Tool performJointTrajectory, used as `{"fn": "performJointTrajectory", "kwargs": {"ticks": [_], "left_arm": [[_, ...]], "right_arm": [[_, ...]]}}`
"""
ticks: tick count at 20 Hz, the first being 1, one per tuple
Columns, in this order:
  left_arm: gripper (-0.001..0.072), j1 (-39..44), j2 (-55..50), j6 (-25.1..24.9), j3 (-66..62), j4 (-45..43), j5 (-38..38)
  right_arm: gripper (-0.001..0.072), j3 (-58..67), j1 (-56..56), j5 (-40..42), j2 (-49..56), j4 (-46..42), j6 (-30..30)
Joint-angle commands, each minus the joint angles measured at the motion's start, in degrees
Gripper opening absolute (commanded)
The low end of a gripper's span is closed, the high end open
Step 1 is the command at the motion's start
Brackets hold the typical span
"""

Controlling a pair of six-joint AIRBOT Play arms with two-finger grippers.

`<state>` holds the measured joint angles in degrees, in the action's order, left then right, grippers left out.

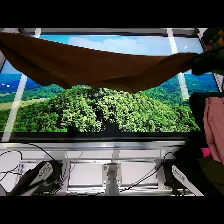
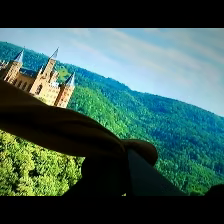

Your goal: Fold the clothes and pants, and hang the long-sleeved shirts on hangers.

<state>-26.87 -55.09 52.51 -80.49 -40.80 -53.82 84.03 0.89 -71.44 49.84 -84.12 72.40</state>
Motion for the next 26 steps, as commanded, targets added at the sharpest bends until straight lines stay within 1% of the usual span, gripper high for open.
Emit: {"fn": "performJointTrajectory", "kwargs": {"ticks": [1, 2, 4, 6, 8, 12, 14, 17, 19, 22, 24, 26], "left_arm": [[0.0018, 0.0, 6.6, 2.3, 0.0, -5.7, -0.7], [0.0018, 0.0, 7.7, 5.2, 0.0, -8.6, -0.7], [0.0019, 0.0, 9.0, 10.4, 0.0, -14.5, -1.8], [0.0018, 0.0, 8.8, 12.4, 0.0, -17.6, -4.6], [0.0019, 0.0, 7.3, 14.3, 0.9, -17.9, -6.6], [0.0018, 0.0, 2.8, 18.8, 7.6, -17.6, -9.4], [0.0019, 0.1, 0.3, 19.1, 12.9, -17.0, -8.0], [0.0019, 0.1, -5.1, 19.1, 20.2, -13.8, -6.4], [0.0019, 0.1, -9.4, 19.1, 22.3, -10.9, -2.2], [0.0019, 0.1, -15.5, 19.0, 22.4, -6.2, 8.8], [0.0019, 0.1, -18.8, 19.1, 22.4, -3.2, 14.5], [0.0019, 0.2, -21.9, 19.1, 22.4, -1.9, 16.7]], "right_arm": [[0.0013, 0.0, 0.0, -9.4, -6.3, 2.6, 0.2], [0.0012, 0.0, 0.0, -8.5, -8.1, 3.5, 0.5], [0.0012, 0.0, -0.1, -4.0, -10.7, 3.5, 2.8], [0.0012, 0.0, -0.1, 1.8, -11.4, 3.2, 4.3], [0.0012, 0.0, -0.1, 5.7, -9.6, 2.3, 4.8], [0.0011, 0.0, -0.1, 6.4, 1.2, 1.6, 5.0], [0.0012, 0.0, -0.1, 8.9, 9.3, 1.7, 5.0], [0.0013, 0.0, -0.1, 14.9, 22.8, 2.9, 5.0], [0.0013, 0.0, -0.1, 18.8, 30.4, 4.9, 5.0], [0.0013, 0.0, 0.0, 24.9, 38.4, 10.9, 5.0], [0.0013, 0.0, 0.0, 28.9, 41.2, 14.6, 5.0], [0.0013, 0.0, 0.0, 33.1, 42.4, 17.1, 5.0]]}}
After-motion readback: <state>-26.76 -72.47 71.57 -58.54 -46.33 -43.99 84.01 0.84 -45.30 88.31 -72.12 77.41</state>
